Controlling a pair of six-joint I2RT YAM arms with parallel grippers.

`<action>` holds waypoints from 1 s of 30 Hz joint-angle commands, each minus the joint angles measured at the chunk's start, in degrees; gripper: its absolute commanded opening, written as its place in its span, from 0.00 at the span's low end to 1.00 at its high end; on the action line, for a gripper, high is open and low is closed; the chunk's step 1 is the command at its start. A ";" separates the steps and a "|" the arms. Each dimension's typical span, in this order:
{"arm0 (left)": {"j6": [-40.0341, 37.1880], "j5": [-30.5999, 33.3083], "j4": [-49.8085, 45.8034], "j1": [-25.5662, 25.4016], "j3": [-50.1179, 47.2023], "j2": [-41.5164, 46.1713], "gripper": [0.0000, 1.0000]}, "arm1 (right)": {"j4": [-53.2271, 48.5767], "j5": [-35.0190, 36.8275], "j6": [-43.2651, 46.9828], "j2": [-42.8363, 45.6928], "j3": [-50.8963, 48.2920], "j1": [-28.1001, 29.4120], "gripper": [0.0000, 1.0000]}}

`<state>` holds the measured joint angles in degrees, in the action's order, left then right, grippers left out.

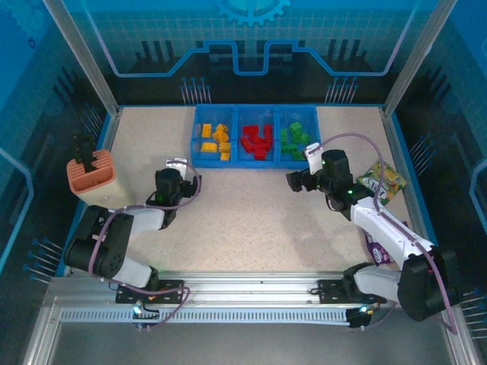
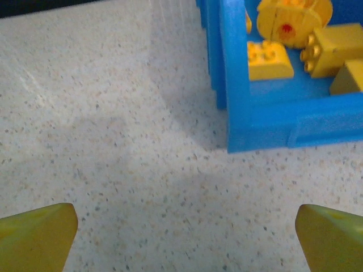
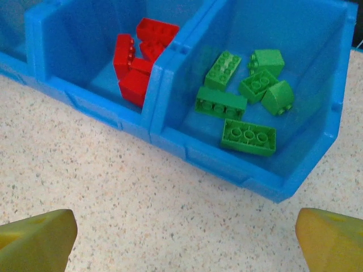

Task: Sort the legos into containers by color
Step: Reset both arms

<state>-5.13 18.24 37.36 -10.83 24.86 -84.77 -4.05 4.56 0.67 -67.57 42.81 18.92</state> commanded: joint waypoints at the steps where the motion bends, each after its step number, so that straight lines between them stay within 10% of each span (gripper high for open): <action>1: 0.70 -5.59 14.37 4.34 -4.35 0.48 0.99 | 4.22 -2.57 -1.34 1.50 -2.34 -1.81 1.00; 4: 4.94 -12.17 29.39 10.18 -8.59 -5.97 1.00 | 7.49 -4.82 -2.14 3.27 -5.35 -3.57 1.00; 8: 5.53 -15.63 13.76 11.31 -2.56 -3.77 0.99 | 12.55 -4.10 -1.62 4.37 -9.07 -4.59 1.00; 30: 5.29 -15.55 15.55 11.13 -2.90 -4.18 0.99 | 64.16 -7.46 2.07 -15.10 -27.41 -15.47 1.00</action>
<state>-0.03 3.97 51.79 0.27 21.26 -88.84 50.68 -0.45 1.34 -80.93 15.35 3.70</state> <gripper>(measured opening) 0.993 0.997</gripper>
